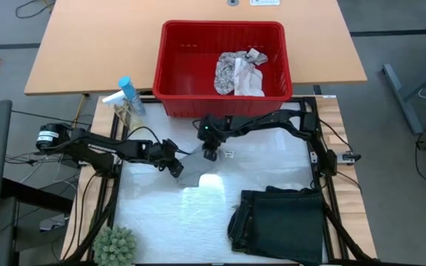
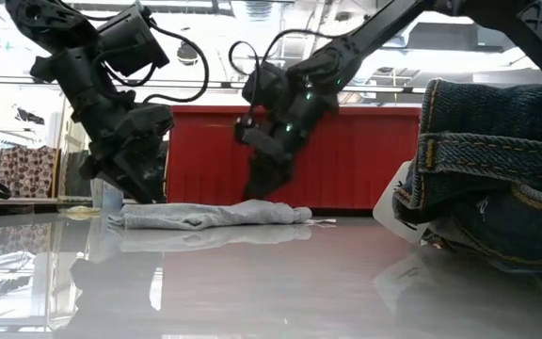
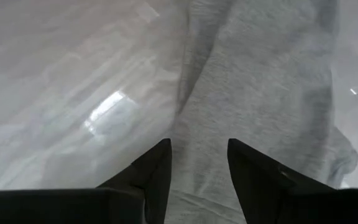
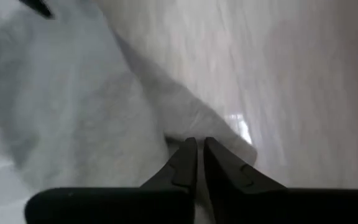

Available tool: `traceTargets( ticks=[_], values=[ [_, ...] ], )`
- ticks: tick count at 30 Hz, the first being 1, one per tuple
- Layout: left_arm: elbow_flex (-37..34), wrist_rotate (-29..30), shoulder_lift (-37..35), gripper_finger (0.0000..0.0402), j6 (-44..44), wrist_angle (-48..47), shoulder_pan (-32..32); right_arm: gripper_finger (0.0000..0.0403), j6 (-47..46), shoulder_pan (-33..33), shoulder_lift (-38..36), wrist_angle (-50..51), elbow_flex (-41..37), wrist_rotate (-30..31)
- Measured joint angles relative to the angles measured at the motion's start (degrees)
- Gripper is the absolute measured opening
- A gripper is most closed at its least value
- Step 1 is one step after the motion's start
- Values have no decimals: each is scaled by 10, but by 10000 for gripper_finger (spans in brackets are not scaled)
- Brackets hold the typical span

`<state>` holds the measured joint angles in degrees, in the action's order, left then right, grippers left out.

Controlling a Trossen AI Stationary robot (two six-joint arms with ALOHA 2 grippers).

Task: Fold Laundry from Bin
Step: Fold the gray boxer from the red laundry bin

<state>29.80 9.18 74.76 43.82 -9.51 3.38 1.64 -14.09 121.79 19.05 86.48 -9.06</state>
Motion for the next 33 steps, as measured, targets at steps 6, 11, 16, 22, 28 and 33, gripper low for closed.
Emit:
traceTargets(
  ticks=[6,11,16,22,28,33],
  values=[
    [0,1,0,145,0,0,0,44,-1,-4,22,-14,2,-2],
    [0,-6,2,139,-12,-4,0,36,4,-4,23,-13,3,-2],
    [0,47,5,117,-11,-31,0,29,3,-4,23,-14,3,-3],
    [0,43,7,116,-24,-36,9,31,4,-3,23,-15,2,-2],
    [1,-10,28,148,-59,-8,24,29,4,-3,23,-16,2,-2],
    [2,-32,56,176,-54,2,36,31,4,-3,23,-16,2,-2]
  ],
)
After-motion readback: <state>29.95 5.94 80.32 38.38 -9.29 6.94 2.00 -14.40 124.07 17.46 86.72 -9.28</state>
